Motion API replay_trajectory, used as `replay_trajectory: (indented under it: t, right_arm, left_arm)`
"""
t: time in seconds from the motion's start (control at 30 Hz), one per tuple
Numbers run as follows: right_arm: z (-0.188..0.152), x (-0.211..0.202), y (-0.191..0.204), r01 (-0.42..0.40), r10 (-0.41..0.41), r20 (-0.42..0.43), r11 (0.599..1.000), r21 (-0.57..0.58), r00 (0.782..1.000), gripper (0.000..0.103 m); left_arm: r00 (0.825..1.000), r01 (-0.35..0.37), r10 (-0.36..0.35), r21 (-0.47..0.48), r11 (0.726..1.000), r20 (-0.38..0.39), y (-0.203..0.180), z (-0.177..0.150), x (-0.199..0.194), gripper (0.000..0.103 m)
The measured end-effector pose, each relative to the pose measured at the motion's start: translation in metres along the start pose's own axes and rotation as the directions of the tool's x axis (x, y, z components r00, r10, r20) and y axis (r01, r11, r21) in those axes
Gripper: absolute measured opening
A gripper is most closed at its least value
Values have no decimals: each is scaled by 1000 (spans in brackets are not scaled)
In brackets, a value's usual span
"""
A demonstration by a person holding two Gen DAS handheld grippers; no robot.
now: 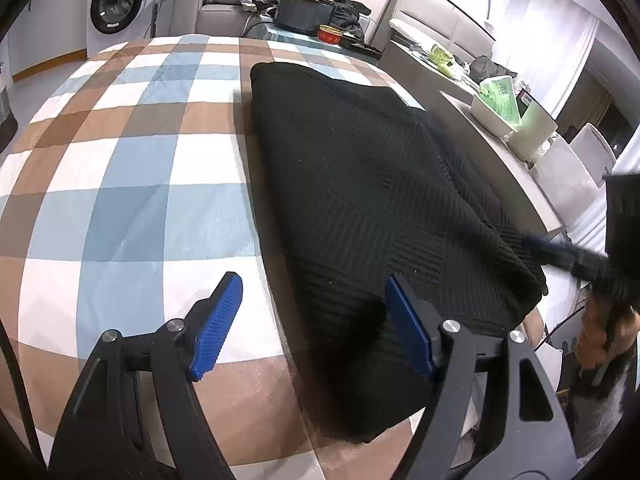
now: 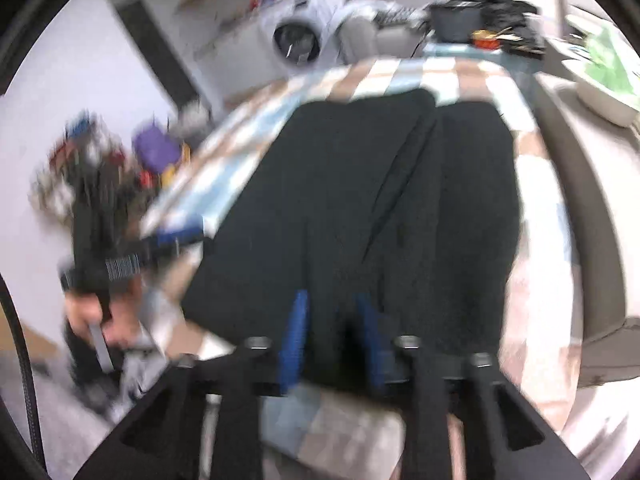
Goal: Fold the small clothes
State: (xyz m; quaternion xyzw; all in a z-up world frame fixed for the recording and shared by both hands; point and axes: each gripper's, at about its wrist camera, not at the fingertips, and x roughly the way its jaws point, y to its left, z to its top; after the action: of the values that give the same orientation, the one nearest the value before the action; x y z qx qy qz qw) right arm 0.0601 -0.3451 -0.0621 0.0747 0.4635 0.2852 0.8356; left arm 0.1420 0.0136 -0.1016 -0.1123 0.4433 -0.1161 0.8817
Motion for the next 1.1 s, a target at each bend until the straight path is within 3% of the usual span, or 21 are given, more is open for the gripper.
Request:
replay_trajectory:
  t: [0.1, 0.27, 0.43, 0.6, 0.7, 0.77, 0.93, 1.1]
  right_arm:
    - [15, 5, -24, 29, -33, 46, 996, 82, 998, 53]
    - [27, 41, -63, -35, 35, 3, 968, 247, 999, 53]
    - [49, 60, -68, -146, 152, 3, 944, 297, 988, 52]
    - [62, 67, -62, -176, 186, -6, 940, 293, 983, 52]
    - [66, 76, -59, -147, 160, -26, 950, 275, 987, 52]
    - [63, 78, -61, -144, 158, -26, 947, 287, 987, 48]
    - [68, 82, -66, -87, 100, -24, 942, 324, 995, 10]
    - [74, 60, -37, -56, 41, 81, 981, 186, 996, 7]
  left_arm:
    - [1000, 9, -9, 2, 1000, -12, -4, -2, 5, 71]
    - [999, 30, -27, 93, 995, -40, -26, -10, 9, 71]
    - [998, 2, 8, 186, 983, -54, -44, -21, 16, 74]
    - [997, 31, -20, 159, 987, -70, -38, -24, 18, 76]
    - [997, 33, -21, 160, 987, -72, -38, -24, 17, 77]
    - [997, 35, -24, 164, 986, -72, -37, -24, 17, 77]
    - [997, 40, -29, 160, 986, -68, -35, -23, 16, 77]
    - [999, 28, -22, 144, 989, -43, -30, -19, 8, 77]
